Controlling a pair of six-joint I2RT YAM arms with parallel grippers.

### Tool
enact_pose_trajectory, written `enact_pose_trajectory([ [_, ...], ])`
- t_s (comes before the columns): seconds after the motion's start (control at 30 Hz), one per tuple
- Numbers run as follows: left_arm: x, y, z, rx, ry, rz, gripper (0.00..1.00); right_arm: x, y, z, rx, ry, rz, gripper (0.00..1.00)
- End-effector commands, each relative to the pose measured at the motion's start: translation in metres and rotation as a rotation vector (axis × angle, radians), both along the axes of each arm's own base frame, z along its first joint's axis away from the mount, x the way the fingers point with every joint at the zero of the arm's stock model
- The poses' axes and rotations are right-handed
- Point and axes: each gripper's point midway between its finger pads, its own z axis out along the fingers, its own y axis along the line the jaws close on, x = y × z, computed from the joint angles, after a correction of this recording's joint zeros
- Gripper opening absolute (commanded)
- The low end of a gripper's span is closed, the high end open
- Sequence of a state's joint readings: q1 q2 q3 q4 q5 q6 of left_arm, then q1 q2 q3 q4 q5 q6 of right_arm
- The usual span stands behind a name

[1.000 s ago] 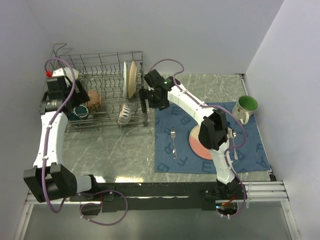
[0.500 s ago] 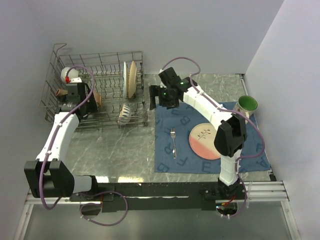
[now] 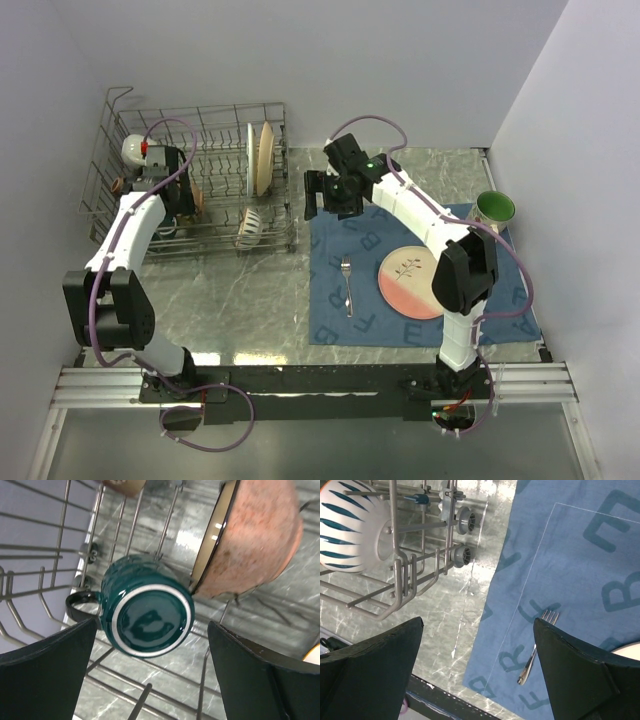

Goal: Load the mixed dishes into the dish rack
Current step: Move the dish rack

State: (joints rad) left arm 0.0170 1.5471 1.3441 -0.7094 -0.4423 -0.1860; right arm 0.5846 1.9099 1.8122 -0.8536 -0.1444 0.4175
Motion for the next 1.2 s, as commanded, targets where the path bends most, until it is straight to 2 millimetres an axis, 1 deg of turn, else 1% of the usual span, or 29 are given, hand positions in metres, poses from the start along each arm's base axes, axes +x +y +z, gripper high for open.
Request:
enact_pose_trajectory([
  [0.0, -0.005, 0.003, 0.011, 0.028, 0.022, -0.001, 0.99, -0.003, -0.007, 0.022, 0.024, -0.043, 0.0, 1.0],
  [0.03, -0.007, 0.006, 0.011, 0.045, 0.032, 0.01, 1.0, -0.004, -0.007, 0.022, 0.026, -0.04, 0.004, 1.0],
  [0.23, -0.013, 0.011, 0.003, 0.09, 0.068, 0.023, 0.99, -0.004, -0.006, 0.021, 0.032, -0.042, 0.009, 1.0],
  [0.27, -0.016, 0.013, -0.001, 0.099, 0.083, 0.026, 0.99, -0.004, -0.006, 0.021, 0.032, -0.04, 0.006, 1.0],
  [0.3, -0.015, 0.004, -0.004, 0.107, 0.09, 0.001, 0.99, -0.004, -0.006, 0.021, 0.033, -0.04, 0.007, 1.0],
  [0.37, -0.017, 0.003, -0.009, 0.124, 0.111, -0.001, 0.99, -0.005, -0.006, 0.02, 0.032, -0.038, 0.01, 1.0],
  [0.43, -0.016, 0.0, -0.009, 0.125, 0.113, -0.007, 0.99, -0.005, -0.006, 0.019, 0.032, -0.038, 0.012, 1.0],
  [0.67, -0.016, 0.003, -0.012, 0.138, 0.125, 0.015, 0.99, -0.002, -0.01, 0.018, 0.029, -0.037, 0.006, 1.0],
  [0.73, -0.016, 0.002, -0.016, 0.132, 0.14, 0.015, 0.99, -0.001, -0.011, 0.018, 0.031, -0.039, 0.005, 1.0],
  [0.8, -0.016, 0.001, -0.025, 0.124, 0.162, 0.017, 0.99, -0.001, -0.012, 0.018, 0.03, -0.037, 0.002, 1.0],
  [1.0, -0.024, 0.007, -0.047, 0.153, 0.226, 0.085, 0.99, 0.002, -0.015, 0.017, 0.028, -0.039, -0.003, 1.0],
  [1.03, -0.026, 0.011, -0.047, 0.174, 0.231, 0.107, 0.99, 0.003, -0.015, 0.018, 0.03, -0.039, -0.006, 1.0],
  [1.17, -0.025, 0.012, -0.05, 0.17, 0.207, 0.136, 0.99, 0.005, -0.015, 0.016, 0.03, -0.036, -0.007, 1.0],
])
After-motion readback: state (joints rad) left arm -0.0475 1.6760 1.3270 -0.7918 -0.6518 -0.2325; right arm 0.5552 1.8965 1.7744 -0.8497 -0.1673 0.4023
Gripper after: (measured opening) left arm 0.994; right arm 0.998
